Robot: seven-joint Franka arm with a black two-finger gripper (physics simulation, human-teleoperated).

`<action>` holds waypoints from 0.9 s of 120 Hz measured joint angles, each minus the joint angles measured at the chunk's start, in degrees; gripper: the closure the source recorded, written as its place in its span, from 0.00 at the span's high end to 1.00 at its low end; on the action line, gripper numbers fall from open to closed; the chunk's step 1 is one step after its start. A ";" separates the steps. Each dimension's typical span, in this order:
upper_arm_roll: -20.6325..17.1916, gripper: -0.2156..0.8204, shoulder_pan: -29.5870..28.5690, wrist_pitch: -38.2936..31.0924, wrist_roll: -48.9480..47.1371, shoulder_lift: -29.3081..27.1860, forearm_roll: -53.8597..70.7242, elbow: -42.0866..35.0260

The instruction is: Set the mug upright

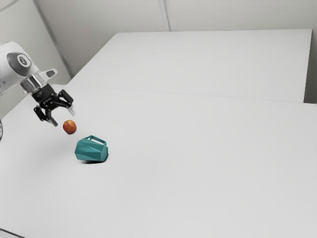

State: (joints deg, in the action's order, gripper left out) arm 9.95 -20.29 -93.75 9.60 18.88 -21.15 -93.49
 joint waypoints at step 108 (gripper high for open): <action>0.04 0.79 -0.90 -0.01 8.65 7.31 -18.04 -7.70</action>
State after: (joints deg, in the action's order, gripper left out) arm 9.99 -21.19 -93.76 18.26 26.19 -39.20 -101.19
